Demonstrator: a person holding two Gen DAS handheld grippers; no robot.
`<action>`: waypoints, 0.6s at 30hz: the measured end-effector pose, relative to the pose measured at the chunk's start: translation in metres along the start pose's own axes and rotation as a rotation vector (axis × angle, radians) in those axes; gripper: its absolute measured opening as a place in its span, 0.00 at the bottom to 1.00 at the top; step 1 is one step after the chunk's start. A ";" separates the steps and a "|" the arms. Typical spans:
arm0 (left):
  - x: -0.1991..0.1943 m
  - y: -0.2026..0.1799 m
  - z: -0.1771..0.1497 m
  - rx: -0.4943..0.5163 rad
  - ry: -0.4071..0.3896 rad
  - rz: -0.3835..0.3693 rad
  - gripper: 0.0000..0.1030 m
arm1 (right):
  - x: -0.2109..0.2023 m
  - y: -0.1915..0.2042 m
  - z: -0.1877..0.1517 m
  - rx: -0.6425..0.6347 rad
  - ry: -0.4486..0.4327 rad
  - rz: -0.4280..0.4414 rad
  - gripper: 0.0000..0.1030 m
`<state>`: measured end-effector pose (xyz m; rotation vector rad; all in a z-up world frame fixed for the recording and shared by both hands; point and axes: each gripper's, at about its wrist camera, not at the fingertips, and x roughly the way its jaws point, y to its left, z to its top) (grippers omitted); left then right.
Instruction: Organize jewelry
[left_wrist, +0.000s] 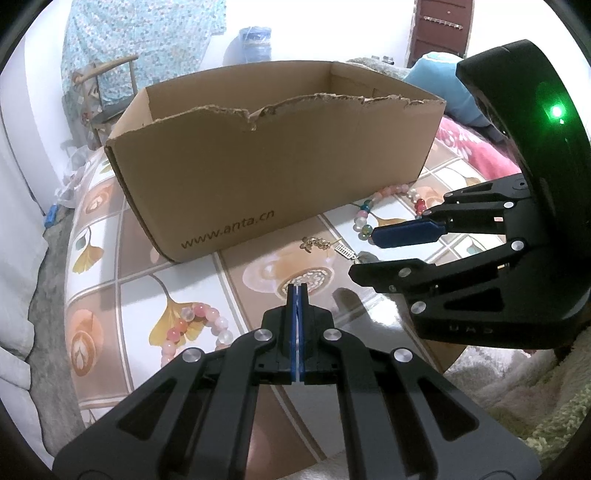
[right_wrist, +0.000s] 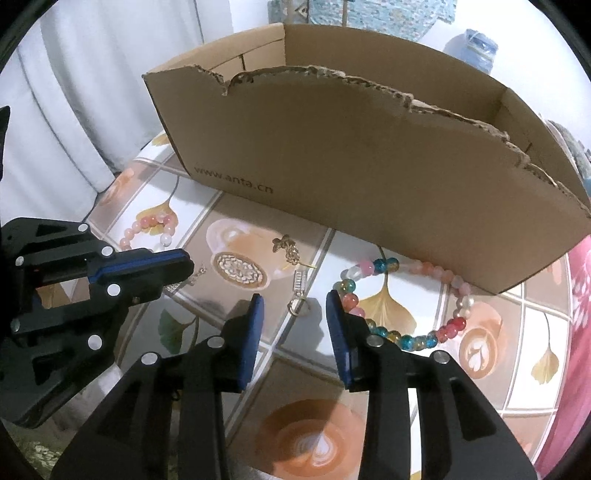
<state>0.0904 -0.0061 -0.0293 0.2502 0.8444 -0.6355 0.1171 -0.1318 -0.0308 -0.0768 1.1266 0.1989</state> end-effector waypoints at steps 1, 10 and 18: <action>0.000 0.000 0.000 0.000 0.001 0.000 0.00 | 0.002 0.000 0.000 0.000 0.004 0.004 0.33; 0.004 0.003 0.001 -0.004 0.013 -0.005 0.00 | 0.005 -0.011 0.000 0.009 0.015 0.017 0.19; 0.005 0.003 0.001 -0.005 0.013 -0.006 0.00 | 0.003 -0.010 -0.003 0.001 0.013 0.025 0.12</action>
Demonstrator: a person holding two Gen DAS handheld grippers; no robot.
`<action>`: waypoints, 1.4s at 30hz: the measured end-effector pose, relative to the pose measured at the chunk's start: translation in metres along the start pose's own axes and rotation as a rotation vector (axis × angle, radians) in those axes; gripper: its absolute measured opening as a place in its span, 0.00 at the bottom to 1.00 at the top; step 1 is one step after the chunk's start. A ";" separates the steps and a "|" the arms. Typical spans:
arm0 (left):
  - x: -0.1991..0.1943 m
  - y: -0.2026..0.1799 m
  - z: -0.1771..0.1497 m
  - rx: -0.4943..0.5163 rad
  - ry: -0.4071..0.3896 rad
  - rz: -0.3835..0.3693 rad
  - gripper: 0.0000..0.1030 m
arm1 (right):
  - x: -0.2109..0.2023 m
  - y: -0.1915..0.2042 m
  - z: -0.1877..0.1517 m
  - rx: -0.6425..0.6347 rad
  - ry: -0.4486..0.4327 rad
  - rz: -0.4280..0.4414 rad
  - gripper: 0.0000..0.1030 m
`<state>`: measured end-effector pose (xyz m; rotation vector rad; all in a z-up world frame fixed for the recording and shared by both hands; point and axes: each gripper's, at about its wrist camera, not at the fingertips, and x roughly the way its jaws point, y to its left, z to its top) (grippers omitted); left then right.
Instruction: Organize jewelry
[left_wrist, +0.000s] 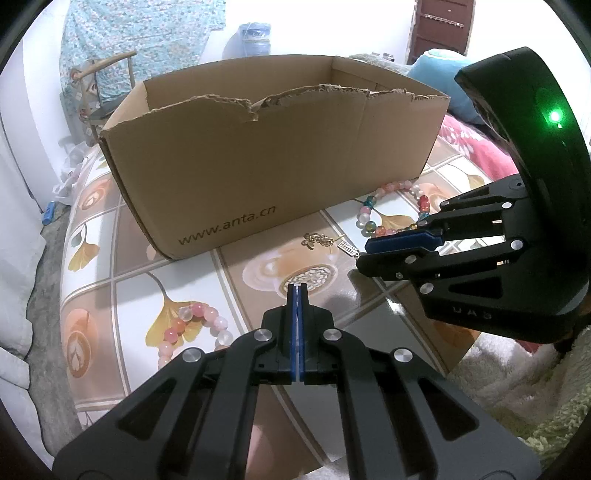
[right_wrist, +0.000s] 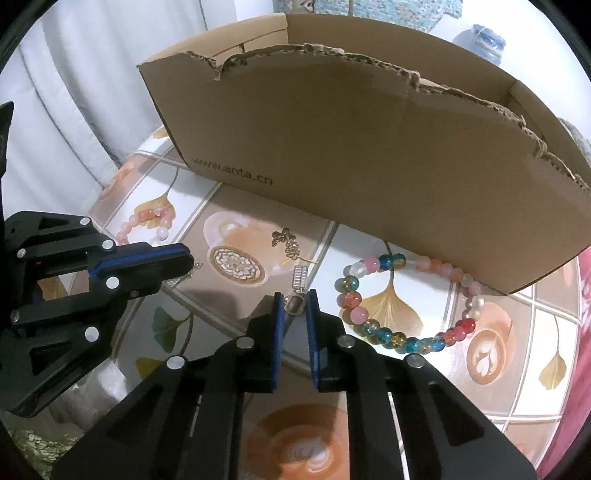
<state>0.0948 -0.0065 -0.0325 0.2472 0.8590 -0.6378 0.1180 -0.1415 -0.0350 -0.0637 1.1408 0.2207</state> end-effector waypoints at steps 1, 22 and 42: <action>0.000 0.000 0.000 -0.001 0.000 0.001 0.00 | 0.000 -0.001 0.000 0.002 -0.001 0.003 0.11; -0.025 -0.007 0.010 0.025 -0.062 0.041 0.00 | -0.046 -0.003 0.001 0.008 -0.102 0.023 0.11; -0.088 0.020 0.134 0.120 -0.328 0.066 0.00 | -0.120 -0.063 0.114 -0.014 -0.268 0.263 0.11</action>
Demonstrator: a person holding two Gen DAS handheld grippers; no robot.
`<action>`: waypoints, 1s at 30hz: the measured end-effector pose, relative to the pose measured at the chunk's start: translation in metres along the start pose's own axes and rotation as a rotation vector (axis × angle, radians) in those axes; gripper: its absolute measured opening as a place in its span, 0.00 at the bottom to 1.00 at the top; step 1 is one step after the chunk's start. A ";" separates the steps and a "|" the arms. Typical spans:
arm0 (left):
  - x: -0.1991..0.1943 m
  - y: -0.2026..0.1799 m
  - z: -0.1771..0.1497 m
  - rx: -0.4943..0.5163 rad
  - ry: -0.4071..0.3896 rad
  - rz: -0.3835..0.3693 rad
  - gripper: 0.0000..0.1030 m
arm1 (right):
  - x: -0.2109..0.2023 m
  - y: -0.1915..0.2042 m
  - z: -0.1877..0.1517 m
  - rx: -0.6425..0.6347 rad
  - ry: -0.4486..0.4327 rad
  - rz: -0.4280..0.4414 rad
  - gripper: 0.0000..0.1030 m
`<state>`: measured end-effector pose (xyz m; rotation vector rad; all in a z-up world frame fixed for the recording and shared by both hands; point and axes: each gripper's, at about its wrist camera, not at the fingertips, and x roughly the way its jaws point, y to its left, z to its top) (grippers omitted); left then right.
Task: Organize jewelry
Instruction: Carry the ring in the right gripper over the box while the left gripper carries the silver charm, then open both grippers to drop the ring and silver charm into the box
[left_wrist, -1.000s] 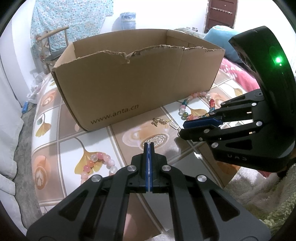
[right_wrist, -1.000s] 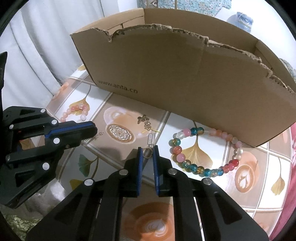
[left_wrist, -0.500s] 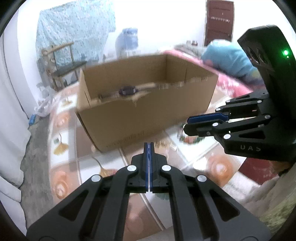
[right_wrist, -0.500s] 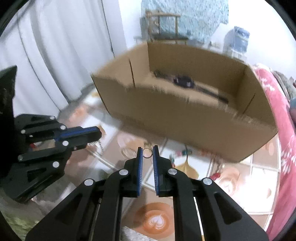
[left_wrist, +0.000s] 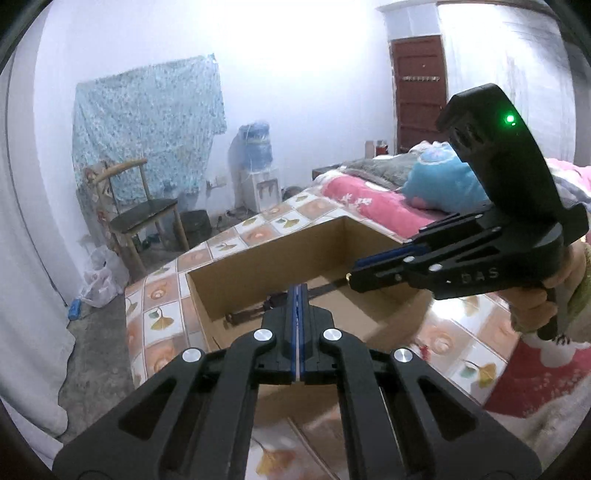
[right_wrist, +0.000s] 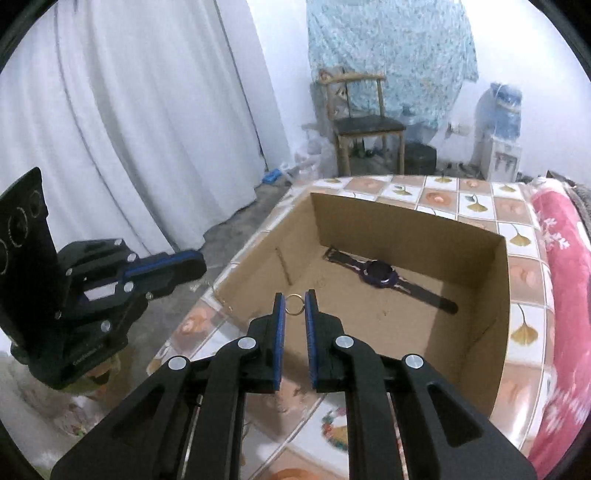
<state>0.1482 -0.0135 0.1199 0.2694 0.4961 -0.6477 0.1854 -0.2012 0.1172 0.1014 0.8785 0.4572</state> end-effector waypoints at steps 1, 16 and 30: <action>0.011 0.006 0.003 -0.010 0.022 -0.005 0.00 | 0.011 -0.008 0.006 0.022 0.030 0.015 0.11; 0.165 0.065 -0.014 -0.211 0.488 -0.140 0.00 | 0.143 -0.080 0.035 0.239 0.440 0.055 0.11; 0.179 0.067 -0.017 -0.289 0.526 -0.194 0.14 | 0.167 -0.097 0.034 0.304 0.478 0.030 0.13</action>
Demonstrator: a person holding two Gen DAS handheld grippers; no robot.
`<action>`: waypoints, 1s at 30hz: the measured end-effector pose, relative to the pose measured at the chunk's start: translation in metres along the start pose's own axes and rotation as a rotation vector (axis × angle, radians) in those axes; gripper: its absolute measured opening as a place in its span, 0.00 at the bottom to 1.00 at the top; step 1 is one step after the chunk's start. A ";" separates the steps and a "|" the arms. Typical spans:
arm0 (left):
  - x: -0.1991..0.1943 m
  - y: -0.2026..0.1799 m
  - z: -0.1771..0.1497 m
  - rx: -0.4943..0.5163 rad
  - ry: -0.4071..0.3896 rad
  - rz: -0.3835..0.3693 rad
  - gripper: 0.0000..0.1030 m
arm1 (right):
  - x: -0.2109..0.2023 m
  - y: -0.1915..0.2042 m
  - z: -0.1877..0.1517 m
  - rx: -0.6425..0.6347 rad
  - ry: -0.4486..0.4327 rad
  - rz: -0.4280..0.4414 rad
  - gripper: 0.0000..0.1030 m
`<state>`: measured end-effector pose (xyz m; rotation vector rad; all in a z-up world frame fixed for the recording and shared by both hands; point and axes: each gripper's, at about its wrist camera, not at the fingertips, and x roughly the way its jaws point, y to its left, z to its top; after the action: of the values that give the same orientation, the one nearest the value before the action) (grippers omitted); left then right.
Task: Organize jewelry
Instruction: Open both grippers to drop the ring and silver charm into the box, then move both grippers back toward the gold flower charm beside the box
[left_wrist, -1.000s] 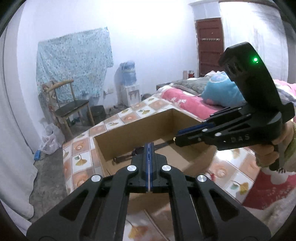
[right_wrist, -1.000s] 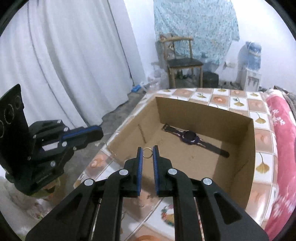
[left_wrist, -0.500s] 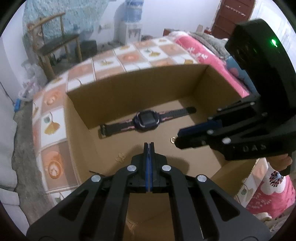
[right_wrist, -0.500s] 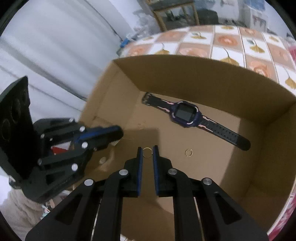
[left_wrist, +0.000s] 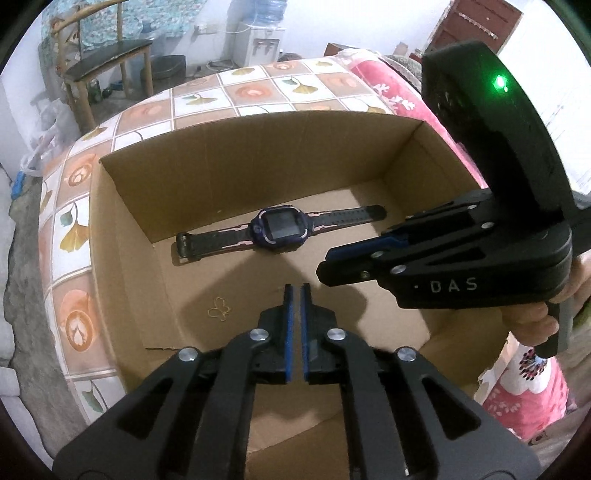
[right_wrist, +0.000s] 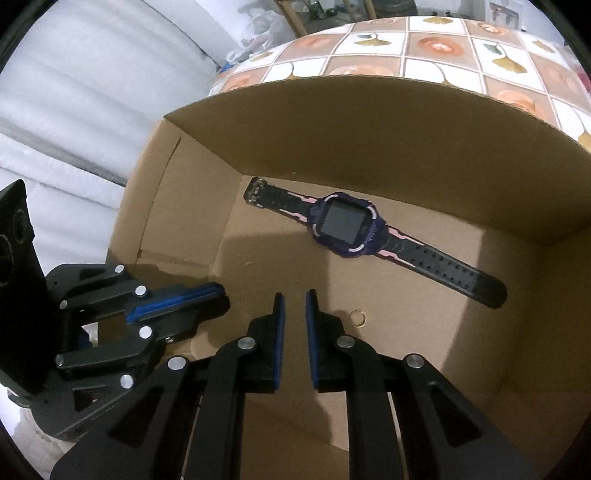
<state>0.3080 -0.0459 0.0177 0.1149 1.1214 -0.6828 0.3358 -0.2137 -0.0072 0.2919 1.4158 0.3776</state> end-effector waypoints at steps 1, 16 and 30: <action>-0.001 0.000 0.000 -0.002 -0.006 -0.002 0.14 | -0.003 0.001 -0.002 0.001 -0.006 -0.002 0.14; -0.099 -0.014 -0.037 0.015 -0.252 0.091 0.59 | -0.127 0.012 -0.069 -0.071 -0.349 0.038 0.38; -0.112 -0.047 -0.158 -0.003 -0.323 0.126 0.72 | -0.111 0.013 -0.214 -0.006 -0.436 0.142 0.45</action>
<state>0.1287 0.0326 0.0546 0.0690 0.7978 -0.5640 0.1101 -0.2549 0.0686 0.4426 0.9689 0.4052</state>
